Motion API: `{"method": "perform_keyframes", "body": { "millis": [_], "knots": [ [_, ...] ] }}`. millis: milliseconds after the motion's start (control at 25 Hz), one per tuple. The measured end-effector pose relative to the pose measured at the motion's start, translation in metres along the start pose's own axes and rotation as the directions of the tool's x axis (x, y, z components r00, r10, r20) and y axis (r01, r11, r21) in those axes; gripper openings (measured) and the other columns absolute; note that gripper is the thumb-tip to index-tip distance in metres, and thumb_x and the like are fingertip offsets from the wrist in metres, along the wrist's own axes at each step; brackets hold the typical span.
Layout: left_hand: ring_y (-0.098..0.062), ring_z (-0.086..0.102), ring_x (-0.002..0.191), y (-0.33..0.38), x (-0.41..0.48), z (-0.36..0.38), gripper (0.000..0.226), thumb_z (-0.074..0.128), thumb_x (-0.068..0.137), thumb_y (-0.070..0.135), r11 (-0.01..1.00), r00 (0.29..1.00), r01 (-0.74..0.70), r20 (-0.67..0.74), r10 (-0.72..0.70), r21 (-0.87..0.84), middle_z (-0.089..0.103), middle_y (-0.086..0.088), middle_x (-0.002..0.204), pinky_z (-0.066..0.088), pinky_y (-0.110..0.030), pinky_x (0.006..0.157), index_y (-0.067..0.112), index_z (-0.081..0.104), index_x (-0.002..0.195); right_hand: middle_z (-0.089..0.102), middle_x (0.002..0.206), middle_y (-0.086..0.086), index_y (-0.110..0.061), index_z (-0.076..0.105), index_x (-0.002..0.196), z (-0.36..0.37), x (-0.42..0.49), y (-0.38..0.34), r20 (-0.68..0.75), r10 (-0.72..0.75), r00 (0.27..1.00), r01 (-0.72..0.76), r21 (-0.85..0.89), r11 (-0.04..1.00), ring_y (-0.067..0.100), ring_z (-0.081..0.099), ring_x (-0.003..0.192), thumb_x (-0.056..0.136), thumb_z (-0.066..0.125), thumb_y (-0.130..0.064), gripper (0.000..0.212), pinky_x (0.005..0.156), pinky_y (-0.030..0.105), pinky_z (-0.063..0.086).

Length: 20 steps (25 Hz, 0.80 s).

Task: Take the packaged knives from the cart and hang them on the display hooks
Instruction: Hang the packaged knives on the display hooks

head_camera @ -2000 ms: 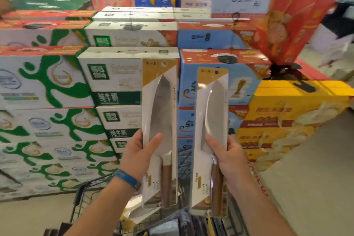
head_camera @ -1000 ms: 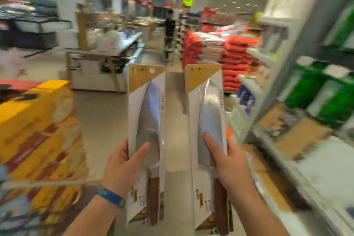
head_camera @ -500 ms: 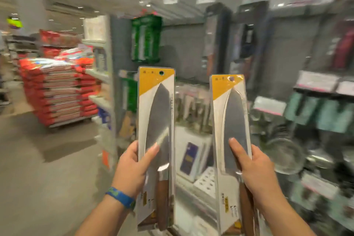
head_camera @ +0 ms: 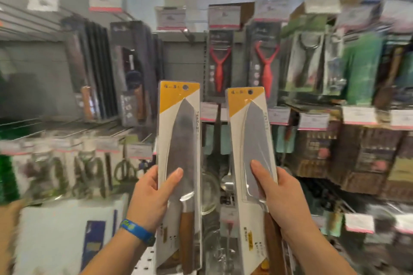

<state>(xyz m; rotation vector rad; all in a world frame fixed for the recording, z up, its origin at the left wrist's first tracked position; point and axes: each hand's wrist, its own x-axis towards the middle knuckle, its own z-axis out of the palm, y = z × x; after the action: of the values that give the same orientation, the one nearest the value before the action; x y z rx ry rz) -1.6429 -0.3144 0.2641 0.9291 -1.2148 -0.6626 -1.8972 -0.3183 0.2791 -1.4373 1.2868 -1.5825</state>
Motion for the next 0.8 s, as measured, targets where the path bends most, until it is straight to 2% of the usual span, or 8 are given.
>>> {"method": "perform_keyframes", "body": {
  "millis": [120, 240, 400, 560, 640, 720, 800],
  "knots": [
    [-0.025, 0.073, 0.095, -0.005, 0.028, 0.01, 0.032, 0.071, 0.078, 0.036, 0.998, 0.999, -0.008, 0.048, 0.011, -0.055, 0.077, -0.005, 0.1, 0.056, -0.045, 0.086, 0.019, 0.072, 0.106, 0.075, 0.073, -0.01, -0.026, 0.075, 0.085, 0.005, 0.015, -0.006, -0.039, -0.033, 0.999, 0.032, -0.012, 0.999, 0.004, 0.071, 0.062, 0.071, 0.066, -0.074, 0.05, 0.047, 0.013, 0.047],
    [-0.027, 0.072, 0.091, -0.008, 0.056, 0.006, 0.031, 0.071, 0.078, 0.039, 0.999, 0.997, -0.026, 0.071, 0.03, -0.046, 0.076, -0.007, 0.095, 0.055, -0.052, 0.089, 0.018, 0.071, 0.101, 0.077, 0.079, -0.01, -0.028, 0.076, 0.09, 0.022, 0.028, -0.014, -0.041, -0.035, 0.999, 0.035, -0.003, 0.999, 0.007, 0.074, 0.068, 0.072, 0.067, -0.071, 0.047, 0.051, 0.014, 0.051],
    [-0.02, 0.073, 0.092, -0.009, 0.09, -0.012, 0.032, 0.07, 0.078, 0.039, 0.996, 0.993, -0.048, 0.104, 0.055, -0.071, 0.077, -0.002, 0.096, 0.057, -0.044, 0.087, 0.02, 0.071, 0.103, 0.078, 0.082, -0.01, -0.03, 0.075, 0.092, 0.055, 0.045, -0.028, -0.052, -0.077, 0.996, 0.077, -0.008, 0.997, 0.007, 0.075, 0.07, 0.074, 0.067, -0.07, 0.045, 0.054, 0.017, 0.055],
    [-0.021, 0.073, 0.09, -0.005, 0.129, -0.033, 0.033, 0.07, 0.075, 0.045, 0.995, 0.991, -0.084, 0.103, 0.088, -0.046, 0.077, -0.001, 0.093, 0.057, -0.038, 0.081, 0.021, 0.072, 0.098, 0.078, 0.089, -0.011, -0.032, 0.073, 0.098, 0.085, 0.064, -0.044, -0.089, -0.129, 0.988, 0.125, -0.041, 0.991, 0.009, 0.076, 0.079, 0.083, 0.069, -0.065, 0.037, 0.072, 0.035, 0.062],
    [-0.022, 0.074, 0.087, -0.003, 0.152, -0.042, 0.034, 0.072, 0.073, 0.047, 0.996, 0.993, -0.078, 0.09, 0.082, -0.052, 0.077, -0.001, 0.09, 0.057, -0.042, 0.079, 0.021, 0.073, 0.095, 0.078, 0.091, -0.013, -0.032, 0.072, 0.1, 0.097, 0.076, -0.055, -0.119, -0.186, 0.975, 0.179, -0.072, 0.981, 0.007, 0.074, 0.081, 0.085, 0.069, -0.063, 0.035, 0.076, 0.036, 0.061],
    [-0.015, 0.074, 0.078, -0.001, 0.173, -0.046, 0.035, 0.072, 0.072, 0.052, 0.996, 0.992, -0.091, 0.086, 0.091, -0.004, 0.077, 0.003, 0.085, 0.057, -0.037, 0.071, 0.022, 0.073, 0.091, 0.077, 0.09, -0.014, -0.033, 0.07, 0.098, 0.102, 0.087, -0.069, -0.126, -0.22, 0.967, 0.205, -0.123, 0.971, 0.005, 0.073, 0.079, 0.085, 0.068, -0.064, 0.034, 0.076, 0.036, 0.061],
    [-0.01, 0.072, 0.072, 0.0, 0.192, -0.047, 0.027, 0.074, 0.078, 0.047, 0.993, 0.991, -0.113, 0.077, 0.11, 0.041, 0.077, 0.005, 0.08, 0.056, -0.035, 0.069, 0.022, 0.072, 0.087, 0.077, 0.089, -0.012, -0.032, 0.07, 0.097, 0.107, 0.098, -0.081, -0.121, -0.23, 0.966, 0.21, -0.157, 0.965, 0.006, 0.074, 0.079, 0.085, 0.068, -0.064, 0.034, 0.076, 0.038, 0.062]
  ]
}}
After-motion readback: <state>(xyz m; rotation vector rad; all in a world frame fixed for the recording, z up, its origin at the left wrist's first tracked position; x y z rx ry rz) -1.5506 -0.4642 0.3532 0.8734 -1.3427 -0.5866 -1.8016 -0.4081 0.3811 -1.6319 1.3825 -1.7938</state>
